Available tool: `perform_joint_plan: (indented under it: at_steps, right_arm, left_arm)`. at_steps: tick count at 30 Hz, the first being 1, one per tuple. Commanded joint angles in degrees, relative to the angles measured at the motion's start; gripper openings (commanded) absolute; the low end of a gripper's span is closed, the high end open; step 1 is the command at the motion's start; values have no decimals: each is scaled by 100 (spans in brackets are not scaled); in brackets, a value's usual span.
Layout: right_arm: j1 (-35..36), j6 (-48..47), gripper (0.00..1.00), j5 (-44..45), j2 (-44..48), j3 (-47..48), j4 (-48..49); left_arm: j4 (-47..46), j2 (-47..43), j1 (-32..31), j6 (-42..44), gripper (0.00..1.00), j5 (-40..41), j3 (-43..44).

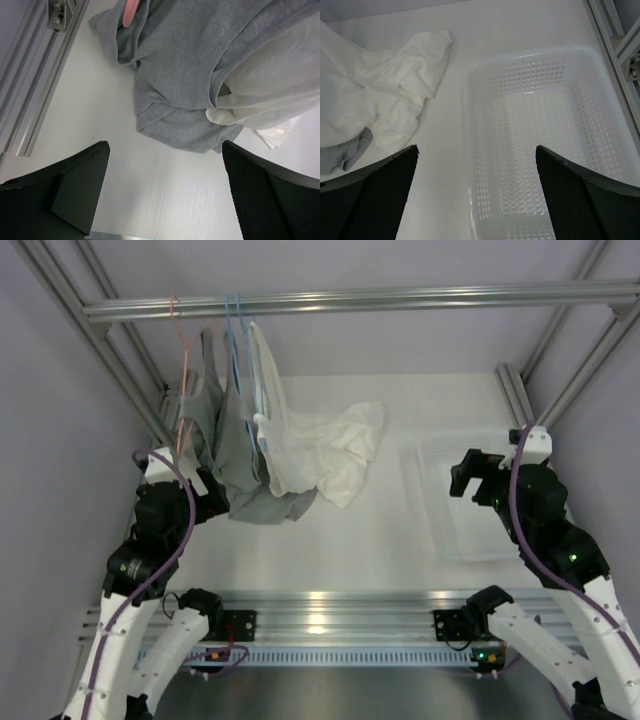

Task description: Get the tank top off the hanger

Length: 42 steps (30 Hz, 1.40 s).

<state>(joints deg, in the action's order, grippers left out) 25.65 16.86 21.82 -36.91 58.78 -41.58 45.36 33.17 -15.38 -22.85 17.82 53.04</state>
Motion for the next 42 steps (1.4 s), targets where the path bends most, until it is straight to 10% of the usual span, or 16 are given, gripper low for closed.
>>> perform_joint_plan:
  at_steps: [1,11,20,26,33,42]
  right_arm:
    - [54,98,99,59,69,-16,247]
    - [54,2,99,-187,-27,-25,309]
    - [63,-25,99,-468,-80,-104,388]
    - [54,-43,99,-477,-36,-139,441]
    - [54,-78,99,-548,-18,-121,467]
    - [54,-148,99,-556,-1,-245,467]
  left_arm:
    - [-326,5,-18,9,99,2,-30]
    - [-142,119,-18,0,99,-750,513]
    - [183,1778,-18,141,96,-2924,3685]
    - [359,3604,-44,246,70,-3452,5997]
    - [833,5304,-1571,878,65,-829,7817]
    - [843,5657,-1626,817,50,933,7687]
